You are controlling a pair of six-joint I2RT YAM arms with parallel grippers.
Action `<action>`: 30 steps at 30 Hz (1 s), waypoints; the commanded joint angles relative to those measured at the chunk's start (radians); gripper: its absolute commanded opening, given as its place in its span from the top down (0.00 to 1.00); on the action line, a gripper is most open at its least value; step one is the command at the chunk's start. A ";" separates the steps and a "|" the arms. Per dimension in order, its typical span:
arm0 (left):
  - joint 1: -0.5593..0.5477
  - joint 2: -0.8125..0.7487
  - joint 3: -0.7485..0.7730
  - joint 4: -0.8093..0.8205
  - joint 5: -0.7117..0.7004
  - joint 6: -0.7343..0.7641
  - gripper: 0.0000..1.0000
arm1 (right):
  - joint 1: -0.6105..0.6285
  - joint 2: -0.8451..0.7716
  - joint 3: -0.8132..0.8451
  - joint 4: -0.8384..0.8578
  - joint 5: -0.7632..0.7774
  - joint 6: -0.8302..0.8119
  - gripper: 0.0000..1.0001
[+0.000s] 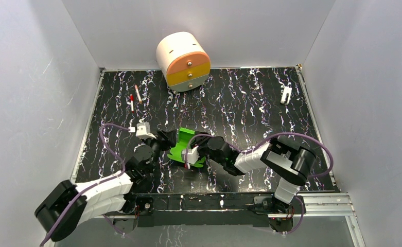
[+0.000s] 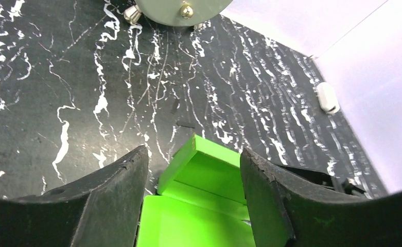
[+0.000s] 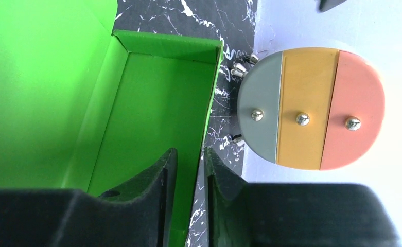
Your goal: Fold the paper box
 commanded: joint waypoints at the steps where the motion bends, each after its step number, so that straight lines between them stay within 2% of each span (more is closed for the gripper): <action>1: 0.008 -0.153 0.030 -0.259 0.031 -0.165 0.36 | 0.004 -0.075 0.034 -0.067 -0.014 0.056 0.64; 7: 0.010 -0.302 0.084 -0.529 0.093 -0.280 0.35 | 0.011 -0.149 0.086 -0.205 -0.013 0.184 0.58; 10: 0.012 -0.342 0.087 -0.588 0.150 -0.365 0.35 | 0.010 -0.193 0.090 -0.247 -0.021 0.265 0.55; 13: 0.012 -0.365 0.080 -0.622 0.205 -0.436 0.35 | 0.010 -0.263 0.094 -0.306 -0.050 0.381 0.48; 20: 0.012 -0.357 0.088 -0.608 0.305 -0.516 0.35 | 0.010 -0.396 0.052 -0.364 -0.097 0.606 0.41; 30: 0.013 -0.259 0.097 -0.552 0.375 -0.562 0.35 | 0.011 -0.368 -0.064 -0.263 -0.080 0.718 0.38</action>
